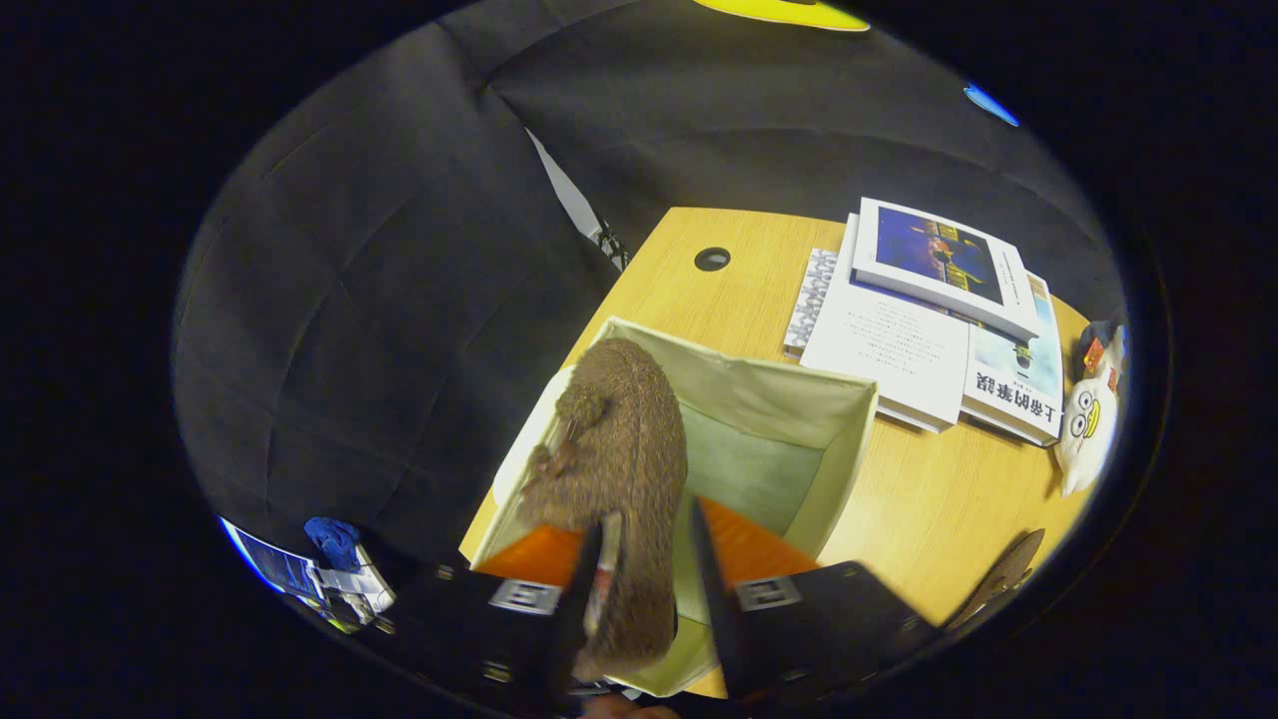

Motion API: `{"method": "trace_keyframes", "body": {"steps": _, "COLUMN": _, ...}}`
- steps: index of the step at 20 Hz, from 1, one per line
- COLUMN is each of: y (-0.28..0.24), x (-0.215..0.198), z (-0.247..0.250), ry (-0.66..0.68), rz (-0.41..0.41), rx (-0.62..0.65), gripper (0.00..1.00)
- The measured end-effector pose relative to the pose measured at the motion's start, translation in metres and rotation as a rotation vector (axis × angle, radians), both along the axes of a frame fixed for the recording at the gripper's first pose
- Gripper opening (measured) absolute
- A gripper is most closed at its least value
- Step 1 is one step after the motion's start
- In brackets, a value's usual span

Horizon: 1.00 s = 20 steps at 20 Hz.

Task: Open the storage box then place both shoes into the box .Put the left shoe in first, then the right shoe, with the right side of both shoes facing outward in a uniform manner.

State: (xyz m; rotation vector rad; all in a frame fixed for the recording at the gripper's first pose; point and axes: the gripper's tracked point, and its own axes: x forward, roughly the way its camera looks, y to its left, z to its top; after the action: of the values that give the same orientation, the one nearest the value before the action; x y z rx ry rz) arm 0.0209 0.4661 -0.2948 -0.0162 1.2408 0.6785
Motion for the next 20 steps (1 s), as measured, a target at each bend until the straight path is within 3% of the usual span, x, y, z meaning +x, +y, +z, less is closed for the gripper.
{"method": "trace_keyframes", "body": {"steps": 1, "y": -0.004, "x": 0.002, "z": 0.001, "ry": 0.000, "rz": -0.009, "rx": -0.007, "gripper": 0.97}}
{"method": "trace_keyframes", "body": {"steps": 11, "y": -0.031, "x": 0.016, "z": 0.059, "ry": -0.075, "rz": -0.058, "rx": 0.107, "gripper": 0.97}}
{"method": "trace_keyframes", "body": {"steps": 20, "y": -0.145, "x": 0.013, "z": 0.091, "ry": -0.206, "rz": -0.048, "rx": 0.095, "gripper": 0.97}}
